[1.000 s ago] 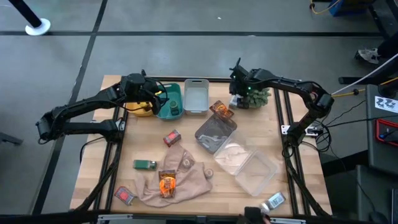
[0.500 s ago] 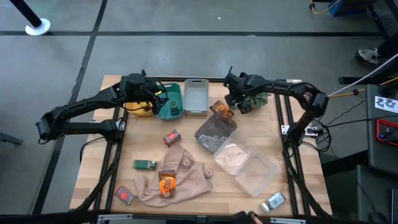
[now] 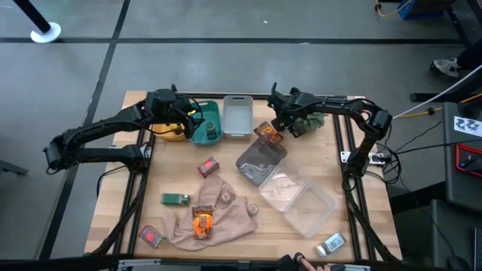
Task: Sort spices by type
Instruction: Put the top white seasoning bottle into the gray bin
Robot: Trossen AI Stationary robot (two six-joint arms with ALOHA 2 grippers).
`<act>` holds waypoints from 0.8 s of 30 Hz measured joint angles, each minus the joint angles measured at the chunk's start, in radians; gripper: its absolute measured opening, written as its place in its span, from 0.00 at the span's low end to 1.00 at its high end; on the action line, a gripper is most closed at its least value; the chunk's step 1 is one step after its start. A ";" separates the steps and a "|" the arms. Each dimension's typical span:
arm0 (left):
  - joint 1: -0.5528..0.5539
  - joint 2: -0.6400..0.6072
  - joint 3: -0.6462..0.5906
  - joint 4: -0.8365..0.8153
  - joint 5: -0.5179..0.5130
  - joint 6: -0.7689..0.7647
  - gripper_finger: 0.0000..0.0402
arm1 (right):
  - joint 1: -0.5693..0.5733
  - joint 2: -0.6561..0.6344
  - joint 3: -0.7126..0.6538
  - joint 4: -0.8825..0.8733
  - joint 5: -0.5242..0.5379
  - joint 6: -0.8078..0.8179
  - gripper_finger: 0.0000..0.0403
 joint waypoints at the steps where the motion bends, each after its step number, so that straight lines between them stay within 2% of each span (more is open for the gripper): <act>1: 0.000 0.000 0.000 0.000 0.000 0.000 0.55 | 0.000 0.000 0.000 0.000 0.000 -0.004 0.67; 9: 0.000 0.000 0.000 -0.004 0.000 0.000 0.55 | 0.000 0.053 0.000 0.008 0.028 -0.079 0.67; 12: 0.000 0.000 0.000 -0.005 0.000 0.000 0.55 | 0.000 0.085 0.002 0.048 0.069 -0.079 0.67; 19: 0.000 0.000 0.000 -0.031 0.000 0.000 0.55 | 0.000 0.135 0.001 0.075 0.078 -0.075 0.67; 24: 0.000 0.000 0.000 -0.031 0.000 0.000 0.55 | 0.000 0.137 0.001 0.076 0.078 -0.020 0.58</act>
